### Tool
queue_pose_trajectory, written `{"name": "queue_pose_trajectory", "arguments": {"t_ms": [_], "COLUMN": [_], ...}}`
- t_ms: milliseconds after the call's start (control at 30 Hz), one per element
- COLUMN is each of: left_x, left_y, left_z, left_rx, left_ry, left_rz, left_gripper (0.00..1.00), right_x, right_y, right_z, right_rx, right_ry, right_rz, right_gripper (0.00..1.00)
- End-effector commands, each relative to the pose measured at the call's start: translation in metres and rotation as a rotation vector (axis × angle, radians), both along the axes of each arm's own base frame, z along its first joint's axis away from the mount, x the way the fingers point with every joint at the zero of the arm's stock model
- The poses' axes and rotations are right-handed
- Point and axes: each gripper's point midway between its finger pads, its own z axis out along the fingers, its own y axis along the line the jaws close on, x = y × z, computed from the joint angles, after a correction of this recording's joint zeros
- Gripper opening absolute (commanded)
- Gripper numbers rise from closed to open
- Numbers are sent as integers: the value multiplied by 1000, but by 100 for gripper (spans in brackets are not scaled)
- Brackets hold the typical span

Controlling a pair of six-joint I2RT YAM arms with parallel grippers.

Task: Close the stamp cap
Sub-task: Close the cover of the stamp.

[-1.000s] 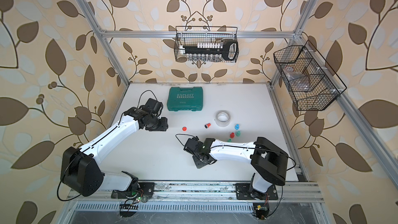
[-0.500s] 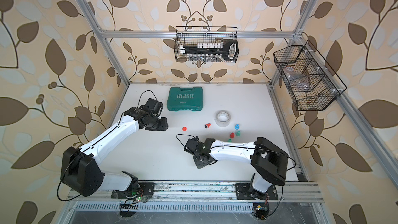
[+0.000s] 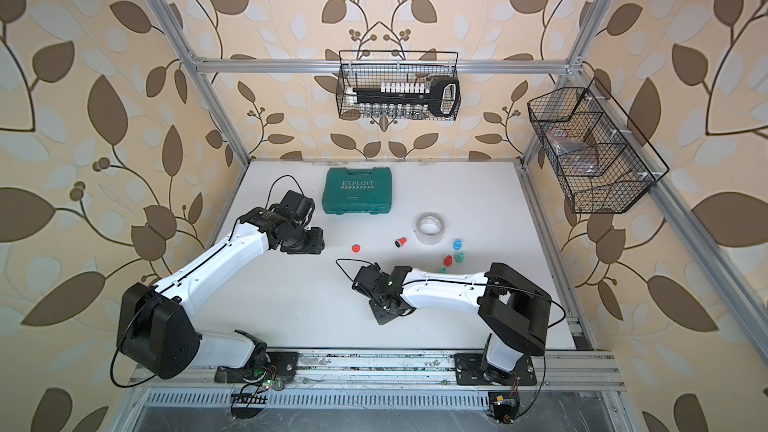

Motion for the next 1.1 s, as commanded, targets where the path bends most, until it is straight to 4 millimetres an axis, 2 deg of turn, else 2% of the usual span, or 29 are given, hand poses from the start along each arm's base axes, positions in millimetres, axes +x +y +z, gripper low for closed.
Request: {"name": "queue_pose_trajectory", "arguments": {"t_ms": [0,200,500,733,900,1067], "left_x": [-3,-3,-2,-2,-3,-2], "left_y": [2,3,2,1,0,-1], "left_z": [5,6,5,6,6,8], "left_rx": [-8,-4,-5,-12,-16,-23], "left_ry": [-9,-12,-10,-11,-12,-14], "left_rz": [-7,-6,-9,-13,-16,-22], "left_gripper": [53,53,53,53,53,53], "right_x": [-45,-57,-60,-59,-44,-27], "right_y": [-50,-68,-71,-79,-62,-65], "right_z": [-67,-82,-88,-75,-51,-36], "right_rx": [-191,-230,-275,-352,-327,-351], "right_ry": [205,240,259,270,218,175], "right_rz": [8,-12,-25,-23,-6,-26], "right_gripper": [0,0,0,0,0,0]}}
